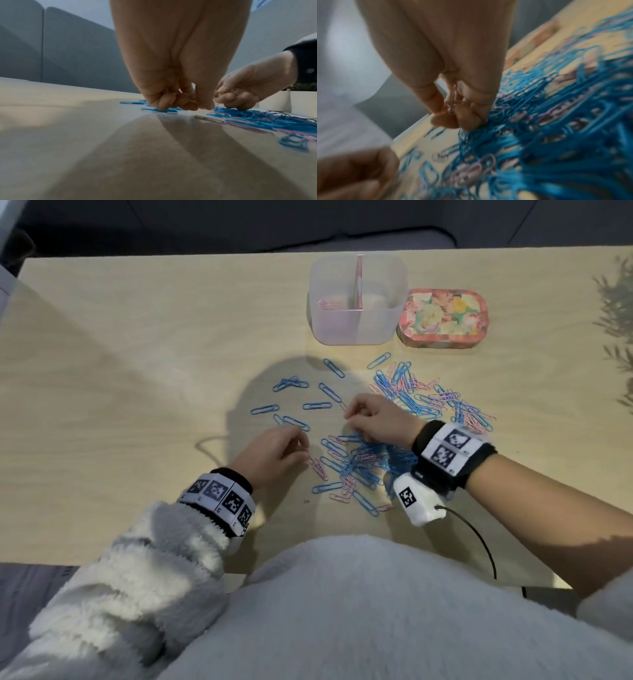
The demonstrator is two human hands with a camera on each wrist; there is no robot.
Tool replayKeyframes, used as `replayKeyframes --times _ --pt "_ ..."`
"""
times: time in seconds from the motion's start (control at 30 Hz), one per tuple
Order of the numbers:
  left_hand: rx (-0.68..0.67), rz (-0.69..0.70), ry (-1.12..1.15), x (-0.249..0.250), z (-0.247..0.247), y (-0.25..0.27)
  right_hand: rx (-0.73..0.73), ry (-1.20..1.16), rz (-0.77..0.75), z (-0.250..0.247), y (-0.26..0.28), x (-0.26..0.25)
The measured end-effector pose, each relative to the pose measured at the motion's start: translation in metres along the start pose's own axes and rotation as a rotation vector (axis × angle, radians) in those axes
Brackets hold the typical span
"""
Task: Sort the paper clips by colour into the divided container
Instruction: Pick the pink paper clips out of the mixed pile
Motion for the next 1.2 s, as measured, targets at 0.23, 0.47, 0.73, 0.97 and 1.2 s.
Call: replayKeyframes --times 0.23,0.47,0.73,0.97,1.2 --pt "-0.056 0.049 -0.065 0.005 0.011 0.005 -0.053 0.635 -0.170 0.028 -0.001 -0.011" --pt "0.032 0.007 -0.095 -0.005 0.006 0.007 -0.042 -0.021 -0.008 0.008 0.003 -0.012" --pt "0.003 -0.024 -0.132 -0.005 0.005 0.004 -0.016 0.602 -0.290 0.029 0.016 -0.017" --pt "0.016 -0.192 0.316 -0.006 0.001 0.007 0.088 0.623 -0.302 0.012 0.019 -0.023" --pt "-0.130 -0.219 0.379 0.003 0.014 0.004 0.103 0.573 -0.247 0.011 0.021 -0.010"
Point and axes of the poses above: each hand's wrist, its own y-axis away from the middle knuckle, its own z-axis out of the palm, x = y × z, the point moved 6 cm from there along -y, towards the middle knuckle, and after that the axes turned 9 degrees about x, right-handed, at the moved point
